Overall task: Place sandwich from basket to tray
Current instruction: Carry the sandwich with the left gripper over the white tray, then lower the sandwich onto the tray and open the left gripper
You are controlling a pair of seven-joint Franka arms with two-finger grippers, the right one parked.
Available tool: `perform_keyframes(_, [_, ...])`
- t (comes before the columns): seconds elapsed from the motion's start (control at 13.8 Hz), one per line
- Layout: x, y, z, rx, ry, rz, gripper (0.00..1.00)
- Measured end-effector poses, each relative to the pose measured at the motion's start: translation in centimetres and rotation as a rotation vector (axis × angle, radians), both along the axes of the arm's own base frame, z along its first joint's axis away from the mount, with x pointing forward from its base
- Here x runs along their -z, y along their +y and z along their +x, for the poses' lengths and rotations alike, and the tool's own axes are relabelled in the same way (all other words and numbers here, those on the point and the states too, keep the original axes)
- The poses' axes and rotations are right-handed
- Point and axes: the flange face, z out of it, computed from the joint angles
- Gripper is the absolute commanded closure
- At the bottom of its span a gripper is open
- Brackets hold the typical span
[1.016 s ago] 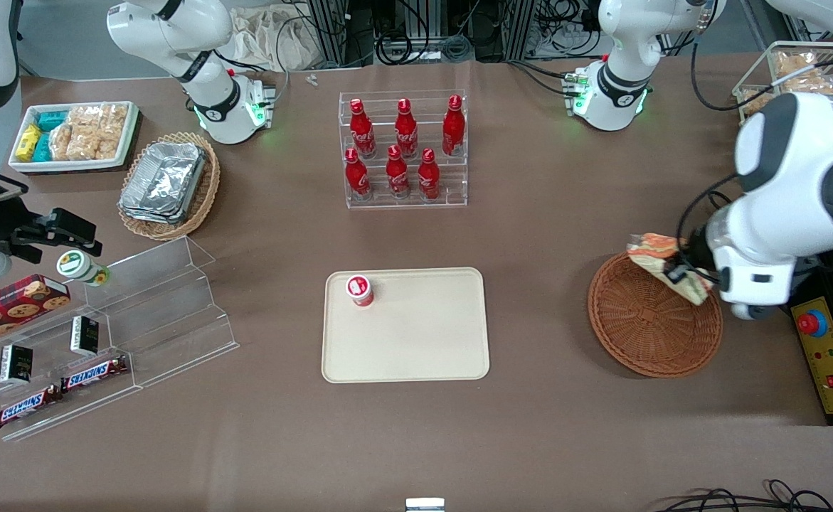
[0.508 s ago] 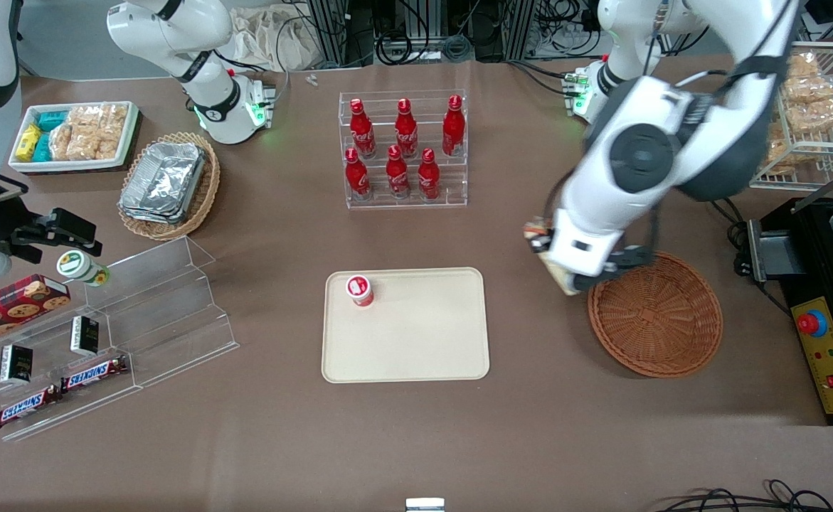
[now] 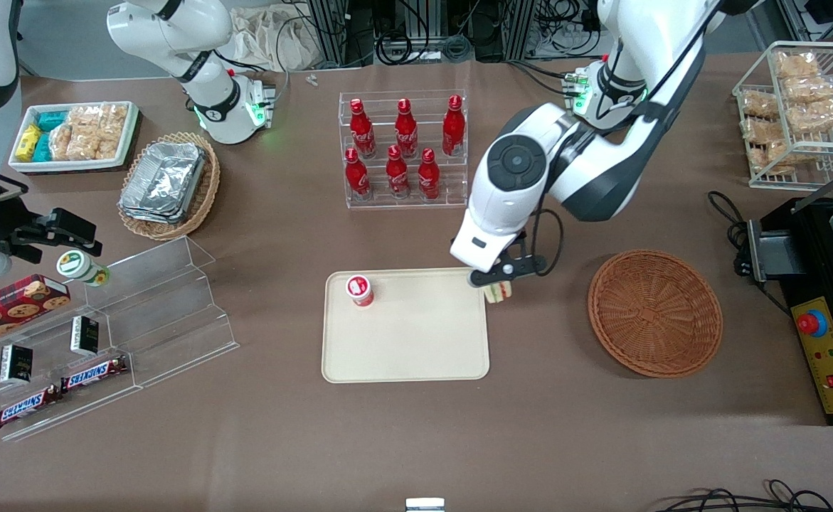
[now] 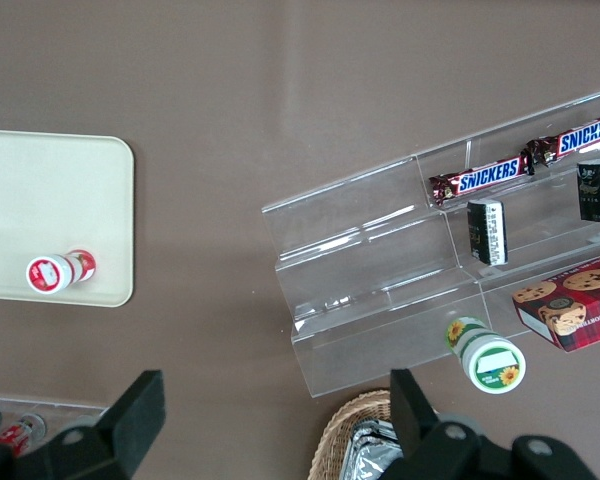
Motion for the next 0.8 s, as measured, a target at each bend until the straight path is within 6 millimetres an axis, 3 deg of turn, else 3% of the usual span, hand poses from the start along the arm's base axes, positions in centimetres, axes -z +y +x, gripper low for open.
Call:
perform_keyframes(0.51, [8.8,-3.1,0.3,0.231,-0.062,0.012,1.00])
perform_keyframes(0.8, [12.9,-3.3,0.6,0.375,-0.055,-0.011,1.00])
